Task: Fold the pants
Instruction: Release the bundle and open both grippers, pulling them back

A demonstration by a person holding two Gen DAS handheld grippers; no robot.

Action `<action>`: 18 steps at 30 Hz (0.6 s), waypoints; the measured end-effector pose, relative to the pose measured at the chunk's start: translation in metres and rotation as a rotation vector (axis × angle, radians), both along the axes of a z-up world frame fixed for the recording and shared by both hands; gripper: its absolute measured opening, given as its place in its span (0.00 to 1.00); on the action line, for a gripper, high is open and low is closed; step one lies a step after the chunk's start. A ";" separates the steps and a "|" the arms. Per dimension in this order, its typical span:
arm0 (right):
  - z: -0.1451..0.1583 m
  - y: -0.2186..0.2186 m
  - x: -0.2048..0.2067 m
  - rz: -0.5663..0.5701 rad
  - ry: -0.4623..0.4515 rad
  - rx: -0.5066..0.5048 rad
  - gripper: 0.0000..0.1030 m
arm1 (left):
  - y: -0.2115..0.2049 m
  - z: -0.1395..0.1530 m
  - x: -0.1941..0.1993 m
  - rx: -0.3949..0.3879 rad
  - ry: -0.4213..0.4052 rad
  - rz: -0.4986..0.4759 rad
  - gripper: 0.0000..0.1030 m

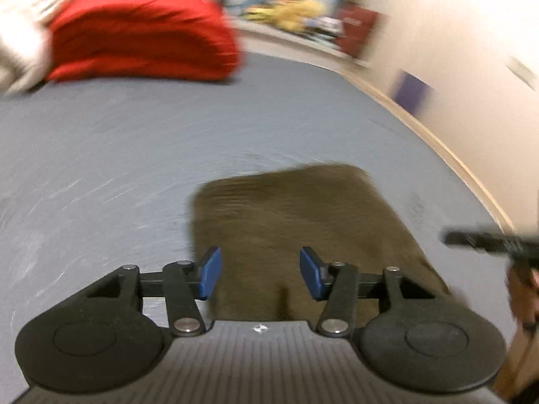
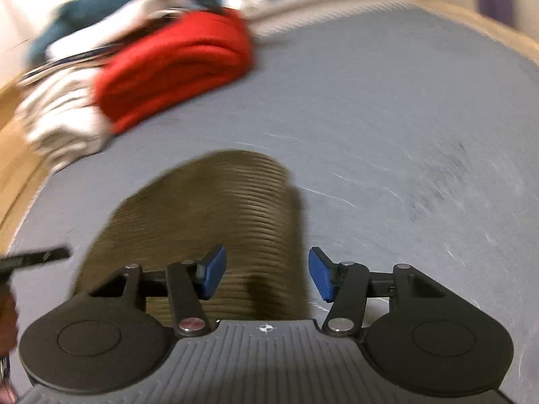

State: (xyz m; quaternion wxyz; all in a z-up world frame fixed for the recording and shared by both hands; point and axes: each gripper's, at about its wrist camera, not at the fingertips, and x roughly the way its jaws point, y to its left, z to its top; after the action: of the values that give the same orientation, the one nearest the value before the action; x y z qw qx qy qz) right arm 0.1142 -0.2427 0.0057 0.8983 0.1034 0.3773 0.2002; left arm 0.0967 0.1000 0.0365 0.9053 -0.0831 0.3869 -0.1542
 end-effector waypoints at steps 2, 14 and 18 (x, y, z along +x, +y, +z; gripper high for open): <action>-0.004 0.013 -0.009 0.105 -0.002 -0.040 0.56 | -0.023 -0.012 -0.003 0.070 0.018 -0.116 0.46; -0.040 0.039 -0.019 0.187 0.094 -0.205 0.57 | -0.044 -0.047 -0.015 0.262 0.113 -0.119 0.48; -0.037 0.030 -0.022 0.109 0.090 -0.199 0.67 | -0.044 -0.035 -0.019 0.262 0.117 -0.051 0.69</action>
State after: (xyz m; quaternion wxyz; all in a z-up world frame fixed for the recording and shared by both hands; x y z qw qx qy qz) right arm 0.0926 -0.2128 -0.0310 0.8739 0.0019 0.4404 0.2056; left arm 0.0776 0.0558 0.0014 0.8802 0.0368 0.4577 -0.1203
